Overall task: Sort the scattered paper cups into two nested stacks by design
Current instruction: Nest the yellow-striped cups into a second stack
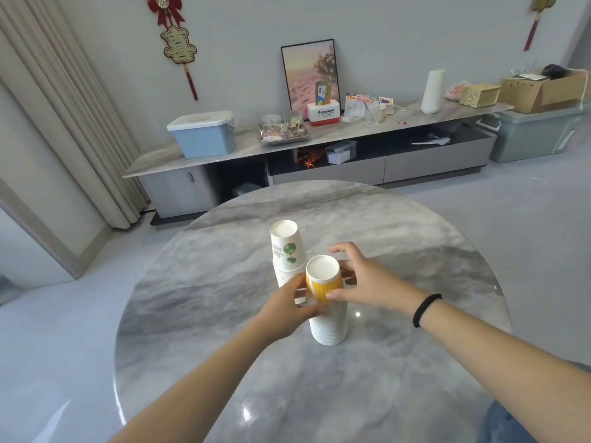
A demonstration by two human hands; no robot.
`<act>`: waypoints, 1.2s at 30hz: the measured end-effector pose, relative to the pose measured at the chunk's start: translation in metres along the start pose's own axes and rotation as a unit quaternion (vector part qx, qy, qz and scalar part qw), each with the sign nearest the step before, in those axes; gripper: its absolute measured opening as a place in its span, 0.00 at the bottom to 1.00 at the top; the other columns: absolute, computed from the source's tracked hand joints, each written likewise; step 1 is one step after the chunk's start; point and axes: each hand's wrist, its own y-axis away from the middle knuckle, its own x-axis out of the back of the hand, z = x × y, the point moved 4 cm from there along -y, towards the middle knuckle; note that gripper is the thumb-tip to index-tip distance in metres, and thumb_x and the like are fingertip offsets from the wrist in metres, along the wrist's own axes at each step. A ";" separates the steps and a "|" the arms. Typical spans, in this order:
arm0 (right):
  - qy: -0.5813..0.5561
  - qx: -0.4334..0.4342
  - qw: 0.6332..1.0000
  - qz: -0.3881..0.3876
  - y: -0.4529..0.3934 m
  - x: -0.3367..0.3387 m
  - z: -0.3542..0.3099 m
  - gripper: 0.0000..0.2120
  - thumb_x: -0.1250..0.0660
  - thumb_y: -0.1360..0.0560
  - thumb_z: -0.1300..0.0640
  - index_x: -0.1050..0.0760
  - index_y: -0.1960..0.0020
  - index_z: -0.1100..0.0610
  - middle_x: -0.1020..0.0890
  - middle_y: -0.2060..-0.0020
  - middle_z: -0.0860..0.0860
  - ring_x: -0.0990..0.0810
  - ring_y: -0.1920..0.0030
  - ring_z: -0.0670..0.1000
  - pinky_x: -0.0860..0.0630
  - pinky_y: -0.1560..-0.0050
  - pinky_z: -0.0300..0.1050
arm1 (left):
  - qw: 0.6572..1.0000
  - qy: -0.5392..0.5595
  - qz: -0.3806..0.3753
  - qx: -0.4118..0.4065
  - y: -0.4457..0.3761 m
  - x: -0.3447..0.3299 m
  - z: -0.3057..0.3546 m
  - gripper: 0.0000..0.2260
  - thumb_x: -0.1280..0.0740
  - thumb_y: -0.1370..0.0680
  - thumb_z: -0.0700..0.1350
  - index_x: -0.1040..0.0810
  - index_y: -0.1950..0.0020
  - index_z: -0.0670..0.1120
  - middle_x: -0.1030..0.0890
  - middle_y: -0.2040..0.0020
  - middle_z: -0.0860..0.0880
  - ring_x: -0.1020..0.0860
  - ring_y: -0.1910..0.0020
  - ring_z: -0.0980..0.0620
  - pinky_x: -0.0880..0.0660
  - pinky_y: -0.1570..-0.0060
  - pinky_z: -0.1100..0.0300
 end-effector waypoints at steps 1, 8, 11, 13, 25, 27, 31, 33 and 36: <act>0.001 -0.011 1.000 -0.015 0.000 -0.002 0.008 0.31 0.25 0.33 0.56 0.38 0.37 0.46 0.23 0.42 0.44 0.23 0.43 0.43 0.29 0.50 0.26 | 1.000 -0.006 -0.009 0.006 -0.001 0.002 -0.004 0.26 0.27 0.30 0.47 0.30 0.33 0.52 0.23 0.38 0.54 0.24 0.38 0.55 0.24 0.42 0.58; -0.018 -0.082 0.992 -0.098 -0.001 -0.035 0.054 0.43 0.22 0.36 0.55 0.43 0.28 0.48 0.27 0.36 0.45 0.28 0.35 0.47 0.31 0.36 0.40 | 0.977 -0.067 0.136 0.148 -0.009 0.034 -0.038 0.18 0.29 0.29 0.43 0.33 0.44 0.45 0.28 0.45 0.46 0.28 0.53 0.51 0.30 0.56 0.61; -0.053 -0.098 0.991 -0.076 -0.005 -0.055 0.067 0.49 0.20 0.42 0.51 0.43 0.29 0.47 0.25 0.36 0.43 0.27 0.35 0.46 0.30 0.34 0.45 | 0.979 0.003 0.139 0.149 -0.025 0.031 -0.044 0.42 0.24 0.33 0.47 0.45 0.27 0.45 0.40 0.29 0.44 0.34 0.32 0.47 0.34 0.38 0.56; -0.078 -0.100 0.990 -0.056 -0.012 -0.065 0.077 0.50 0.20 0.46 0.46 0.42 0.30 0.45 0.23 0.38 0.42 0.25 0.37 0.45 0.28 0.35 0.51 | 0.984 0.038 0.130 0.113 -0.042 0.025 -0.046 0.49 0.22 0.38 0.52 0.47 0.25 0.48 0.42 0.26 0.46 0.39 0.27 0.47 0.36 0.31 0.51; -0.137 -0.099 0.986 -0.015 -0.079 -0.096 0.064 0.38 0.21 0.39 0.60 0.38 0.37 0.44 0.23 0.44 0.42 0.24 0.42 0.46 0.25 0.48 0.38 | 0.971 0.117 0.185 0.100 -0.081 0.071 -0.119 0.40 0.19 0.45 0.56 0.31 0.37 0.55 0.19 0.44 0.56 0.19 0.46 0.56 0.21 0.48 0.50; -0.142 -0.090 0.986 -0.025 -0.100 -0.109 0.053 0.38 0.21 0.39 0.60 0.38 0.36 0.45 0.23 0.43 0.44 0.24 0.41 0.47 0.25 0.48 0.38 | 0.967 0.102 0.210 0.102 -0.086 0.096 -0.155 0.39 0.19 0.45 0.57 0.30 0.38 0.54 0.18 0.44 0.55 0.19 0.45 0.53 0.20 0.49 0.46; -0.139 -0.069 0.986 -0.062 -0.144 -0.150 0.027 0.37 0.21 0.39 0.59 0.39 0.41 0.38 0.23 0.44 0.42 0.24 0.41 0.47 0.26 0.42 0.45 | 0.941 0.114 0.286 0.143 -0.058 0.156 -0.173 0.38 0.21 0.45 0.54 0.32 0.38 0.54 0.20 0.43 0.53 0.20 0.45 0.50 0.21 0.47 0.46; -0.135 -0.053 0.986 -0.083 -0.169 -0.179 0.009 0.35 0.21 0.40 0.59 0.38 0.44 0.37 0.23 0.45 0.42 0.24 0.41 0.48 0.26 0.39 0.48 | 0.928 0.127 0.314 0.154 -0.046 0.189 -0.192 0.40 0.21 0.44 0.52 0.34 0.36 0.53 0.21 0.42 0.53 0.21 0.45 0.50 0.22 0.46 0.47; -0.137 -0.042 0.986 -0.089 -0.191 -0.208 -0.010 0.36 0.21 0.40 0.60 0.38 0.43 0.40 0.23 0.46 0.41 0.23 0.41 0.48 0.26 0.39 0.48 | 0.924 0.125 0.330 0.149 -0.041 0.219 -0.210 0.40 0.21 0.45 0.54 0.32 0.36 0.53 0.20 0.43 0.54 0.20 0.45 0.51 0.21 0.47 0.47</act>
